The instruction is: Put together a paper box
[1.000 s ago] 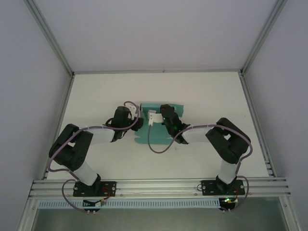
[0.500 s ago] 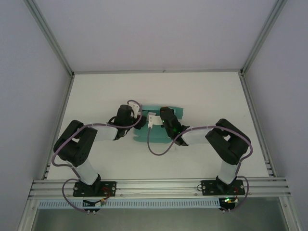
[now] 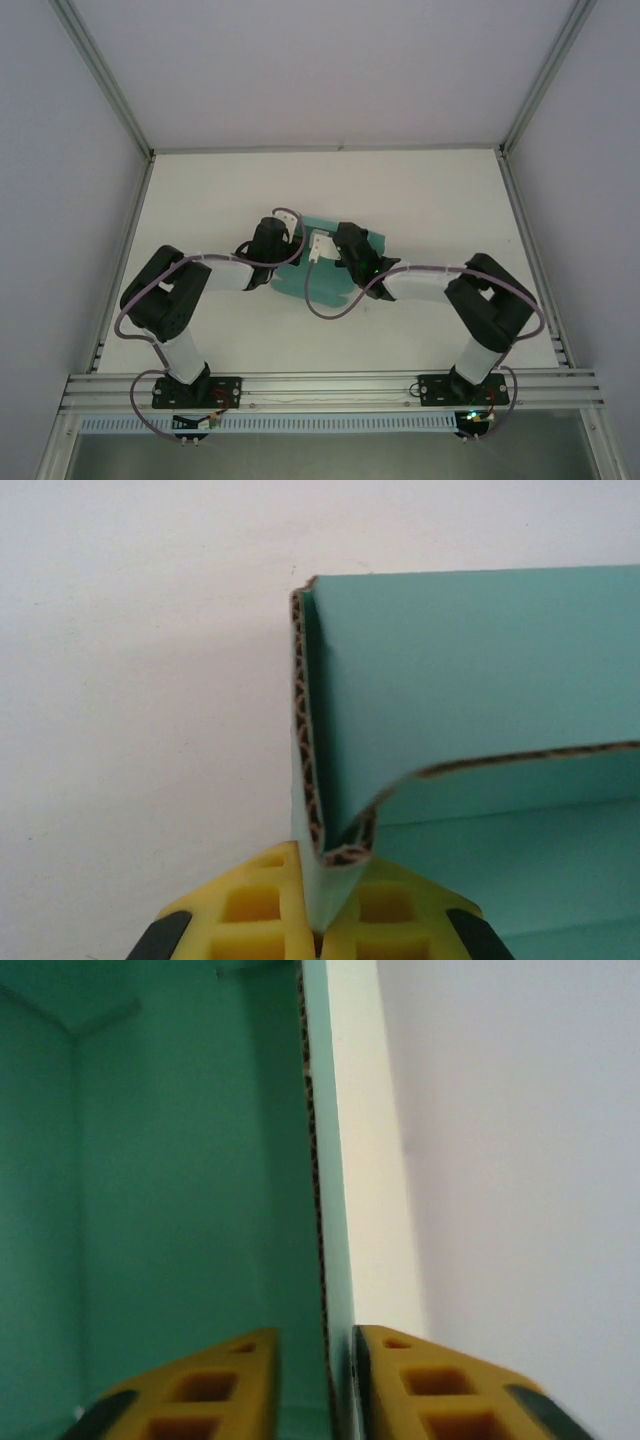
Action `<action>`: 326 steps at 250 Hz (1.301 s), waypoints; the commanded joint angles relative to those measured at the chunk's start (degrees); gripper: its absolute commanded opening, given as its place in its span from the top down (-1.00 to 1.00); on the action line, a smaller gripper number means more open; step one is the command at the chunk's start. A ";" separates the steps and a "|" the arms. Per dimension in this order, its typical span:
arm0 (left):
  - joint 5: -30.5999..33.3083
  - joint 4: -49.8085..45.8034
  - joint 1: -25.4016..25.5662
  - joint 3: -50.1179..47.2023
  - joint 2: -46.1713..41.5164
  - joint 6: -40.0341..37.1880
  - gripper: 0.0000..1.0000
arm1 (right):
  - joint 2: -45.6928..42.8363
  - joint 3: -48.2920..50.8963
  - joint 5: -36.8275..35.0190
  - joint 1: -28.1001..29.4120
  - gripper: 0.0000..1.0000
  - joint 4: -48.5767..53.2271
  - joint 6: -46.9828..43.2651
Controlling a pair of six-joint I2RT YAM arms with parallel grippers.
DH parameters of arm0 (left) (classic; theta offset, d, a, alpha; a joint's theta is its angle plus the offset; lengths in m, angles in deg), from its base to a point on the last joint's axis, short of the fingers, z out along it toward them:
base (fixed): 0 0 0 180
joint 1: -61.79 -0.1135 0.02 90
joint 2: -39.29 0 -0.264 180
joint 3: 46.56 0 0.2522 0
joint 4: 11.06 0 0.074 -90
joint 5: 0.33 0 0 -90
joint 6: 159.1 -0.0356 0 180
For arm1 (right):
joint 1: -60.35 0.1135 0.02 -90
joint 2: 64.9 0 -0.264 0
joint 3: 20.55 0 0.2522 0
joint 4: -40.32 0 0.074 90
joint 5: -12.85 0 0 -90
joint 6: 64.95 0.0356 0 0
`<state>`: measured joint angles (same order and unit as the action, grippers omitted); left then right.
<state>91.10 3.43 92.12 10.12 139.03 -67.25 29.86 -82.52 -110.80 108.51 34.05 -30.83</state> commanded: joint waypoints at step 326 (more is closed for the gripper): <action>-0.05 12.03 5.82 -3.17 3.69 -3.29 0.55 | 14.41 -28.35 44.21 -17.18 -0.64 45.46 44.28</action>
<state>91.73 12.68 97.34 7.06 141.50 -71.71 40.83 -111.39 -64.04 90.83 75.99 15.55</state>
